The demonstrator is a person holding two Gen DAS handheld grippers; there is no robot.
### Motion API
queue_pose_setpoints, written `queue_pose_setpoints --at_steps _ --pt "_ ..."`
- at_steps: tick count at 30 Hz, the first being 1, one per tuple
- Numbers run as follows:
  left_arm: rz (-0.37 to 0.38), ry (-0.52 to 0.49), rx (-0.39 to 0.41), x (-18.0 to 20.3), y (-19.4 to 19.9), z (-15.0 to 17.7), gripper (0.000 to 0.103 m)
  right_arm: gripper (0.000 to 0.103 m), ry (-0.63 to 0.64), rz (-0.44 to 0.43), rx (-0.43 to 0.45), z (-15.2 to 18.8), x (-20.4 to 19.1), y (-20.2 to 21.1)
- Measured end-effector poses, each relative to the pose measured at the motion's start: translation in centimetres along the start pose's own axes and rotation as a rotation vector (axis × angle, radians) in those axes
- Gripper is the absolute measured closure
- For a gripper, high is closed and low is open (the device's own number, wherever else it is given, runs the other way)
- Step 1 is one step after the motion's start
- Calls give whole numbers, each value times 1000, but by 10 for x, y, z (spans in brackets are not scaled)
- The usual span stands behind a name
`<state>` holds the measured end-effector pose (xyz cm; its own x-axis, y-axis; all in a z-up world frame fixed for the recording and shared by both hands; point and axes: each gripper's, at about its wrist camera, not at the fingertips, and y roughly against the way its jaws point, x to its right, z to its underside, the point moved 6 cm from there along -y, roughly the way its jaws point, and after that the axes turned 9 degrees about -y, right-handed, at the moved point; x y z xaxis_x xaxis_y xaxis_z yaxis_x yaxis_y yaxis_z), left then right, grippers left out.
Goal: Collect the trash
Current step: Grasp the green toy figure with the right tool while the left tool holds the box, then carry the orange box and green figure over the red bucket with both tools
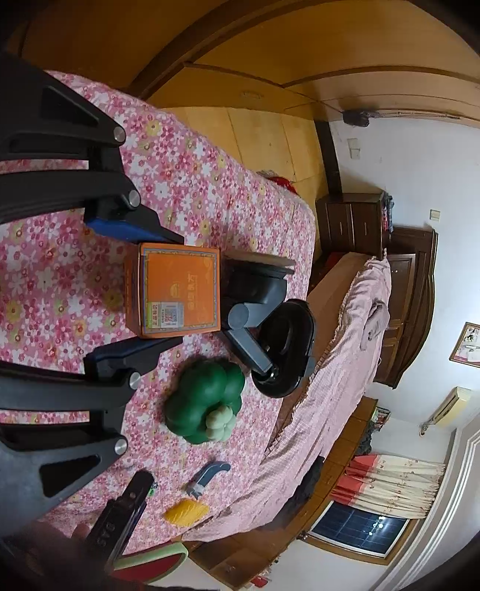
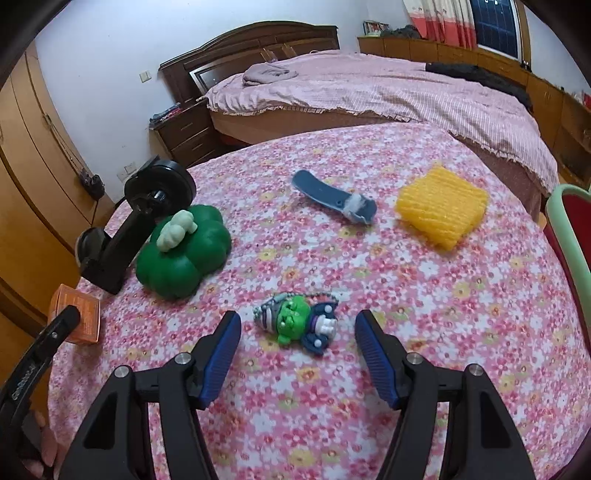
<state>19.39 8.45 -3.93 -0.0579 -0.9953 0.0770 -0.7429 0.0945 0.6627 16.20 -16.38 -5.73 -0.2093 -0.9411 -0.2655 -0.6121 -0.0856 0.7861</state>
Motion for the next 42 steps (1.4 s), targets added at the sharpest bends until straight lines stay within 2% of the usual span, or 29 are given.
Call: queue_pose_setpoints --at_steps 3,8,17,28,42 --pt "12 0 -1 2 -1 0 57 45 24 33 18 0 -2 -2" --pt "8 -7 -5 5 -2 1 57 51 37 50 31 -1 -4 -5" --pt "-7 -14 -11 12 4 1 57 52 8 -20 6 1 2 6" --pt "30 -45 5 45 28 -4 57 52 -33 -91 63 -2 22 56" --pt "128 -121 24 100 57 -20 57 52 -73 -99 175 -18 68 125"
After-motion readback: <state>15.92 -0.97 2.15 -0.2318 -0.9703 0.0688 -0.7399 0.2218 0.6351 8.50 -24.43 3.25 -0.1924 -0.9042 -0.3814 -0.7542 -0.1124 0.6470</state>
